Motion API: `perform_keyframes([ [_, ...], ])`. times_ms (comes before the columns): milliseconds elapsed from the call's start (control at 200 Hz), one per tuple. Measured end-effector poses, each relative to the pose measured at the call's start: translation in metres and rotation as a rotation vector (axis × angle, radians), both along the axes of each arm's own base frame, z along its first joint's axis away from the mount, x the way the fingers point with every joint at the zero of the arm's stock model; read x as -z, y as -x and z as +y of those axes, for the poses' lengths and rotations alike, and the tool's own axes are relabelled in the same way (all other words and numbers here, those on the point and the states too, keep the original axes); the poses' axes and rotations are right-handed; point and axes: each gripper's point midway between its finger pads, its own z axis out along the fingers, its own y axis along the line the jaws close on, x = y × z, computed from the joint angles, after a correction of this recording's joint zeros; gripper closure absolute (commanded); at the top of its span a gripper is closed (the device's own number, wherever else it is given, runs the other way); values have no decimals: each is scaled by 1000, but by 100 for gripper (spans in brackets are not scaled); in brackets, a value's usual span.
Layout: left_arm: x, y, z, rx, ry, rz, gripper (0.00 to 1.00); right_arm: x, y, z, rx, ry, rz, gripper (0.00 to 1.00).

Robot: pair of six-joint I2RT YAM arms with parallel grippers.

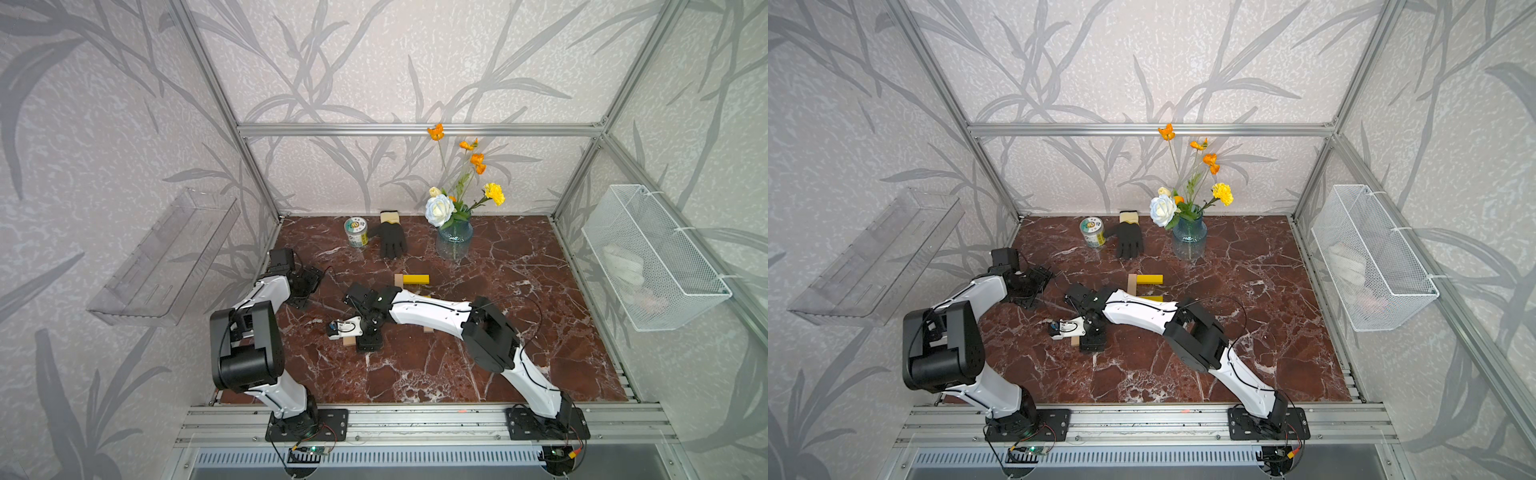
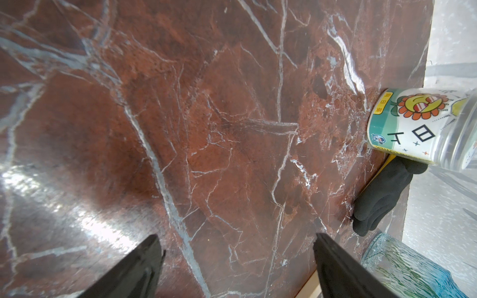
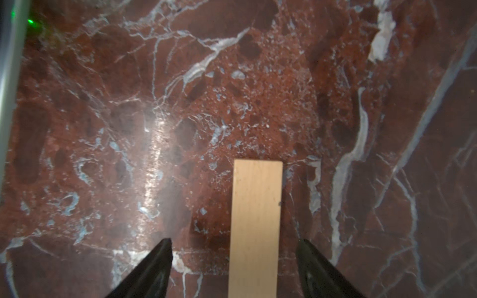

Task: Assemble the number 6 with building blocks
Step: Pick up the building block from the center of the board.

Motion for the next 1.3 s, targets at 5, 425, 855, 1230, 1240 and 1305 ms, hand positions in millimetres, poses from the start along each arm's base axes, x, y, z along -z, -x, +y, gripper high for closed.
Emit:
perform_keyframes([
  [5,0,0,0,0,0,0,7,0,0,0,1,1,-1,24],
  [425,4,5,0,18,0,14,7,14,-5,-11,37,98,-5,43],
  [855,12,11,-3,13,20,23,7,17,-6,-25,58,164,-13,87],
  [1230,9,9,-3,13,18,11,7,12,-1,-57,82,204,-38,88],
  [1240,9,9,-3,13,18,11,7,12,-1,-59,85,207,-41,88],
  [1305,8,9,-3,13,17,7,7,5,0,-70,93,214,-48,88],
])
